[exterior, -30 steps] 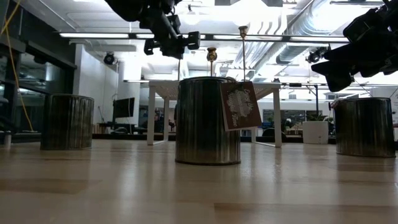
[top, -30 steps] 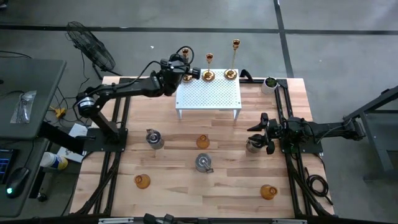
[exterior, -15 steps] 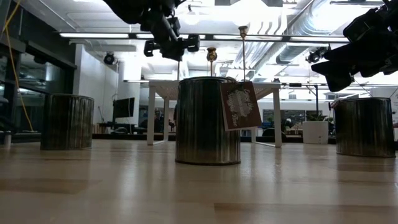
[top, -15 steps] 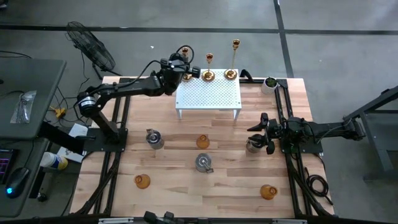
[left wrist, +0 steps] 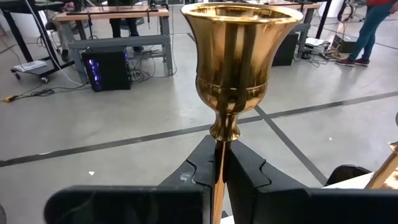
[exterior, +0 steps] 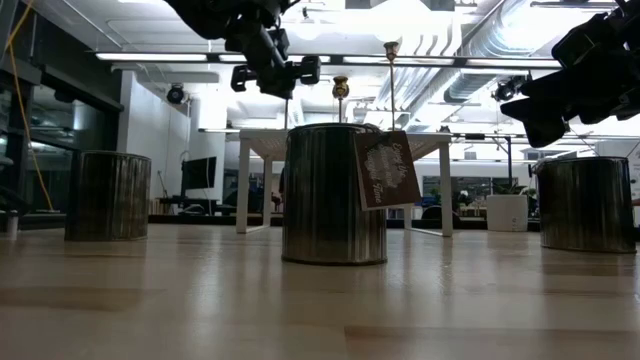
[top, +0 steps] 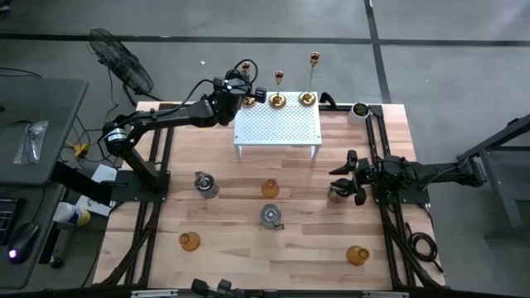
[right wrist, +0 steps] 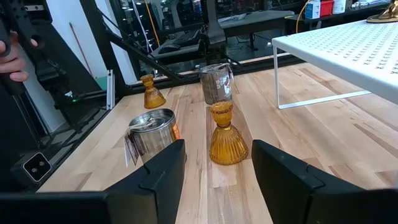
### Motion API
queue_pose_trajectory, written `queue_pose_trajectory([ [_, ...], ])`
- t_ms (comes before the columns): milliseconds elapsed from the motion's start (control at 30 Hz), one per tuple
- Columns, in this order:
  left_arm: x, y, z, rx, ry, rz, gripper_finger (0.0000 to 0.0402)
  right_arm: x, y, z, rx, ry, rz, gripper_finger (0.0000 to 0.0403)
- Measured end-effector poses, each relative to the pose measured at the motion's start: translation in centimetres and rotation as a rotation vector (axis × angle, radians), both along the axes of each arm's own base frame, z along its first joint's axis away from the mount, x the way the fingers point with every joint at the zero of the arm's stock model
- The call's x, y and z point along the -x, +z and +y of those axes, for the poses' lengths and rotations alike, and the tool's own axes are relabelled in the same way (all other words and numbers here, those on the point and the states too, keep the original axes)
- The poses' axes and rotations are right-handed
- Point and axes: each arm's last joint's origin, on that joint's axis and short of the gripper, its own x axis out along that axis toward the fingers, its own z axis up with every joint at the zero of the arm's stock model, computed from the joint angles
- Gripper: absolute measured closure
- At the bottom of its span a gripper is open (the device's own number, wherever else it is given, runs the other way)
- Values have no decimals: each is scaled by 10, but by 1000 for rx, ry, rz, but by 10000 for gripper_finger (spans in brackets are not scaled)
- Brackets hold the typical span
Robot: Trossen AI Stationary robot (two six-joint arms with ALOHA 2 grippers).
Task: Pick & Place candle stick holders
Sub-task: Put the gold candle holder on the shelf
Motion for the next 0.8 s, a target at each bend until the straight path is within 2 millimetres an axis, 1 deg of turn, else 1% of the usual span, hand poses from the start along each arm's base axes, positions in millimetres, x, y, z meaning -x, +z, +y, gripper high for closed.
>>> queue_pose_trajectory([
  [167,0,0,0,1,-6,-1,382,0,0,0,0,-1,0,224],
  [567,-1,-3,0,8,-20,10,335,0,0,0,0,0,0,224],
  [800,-2,-3,0,5,-39,20,290,0,0,0,0,0,0,224],
])
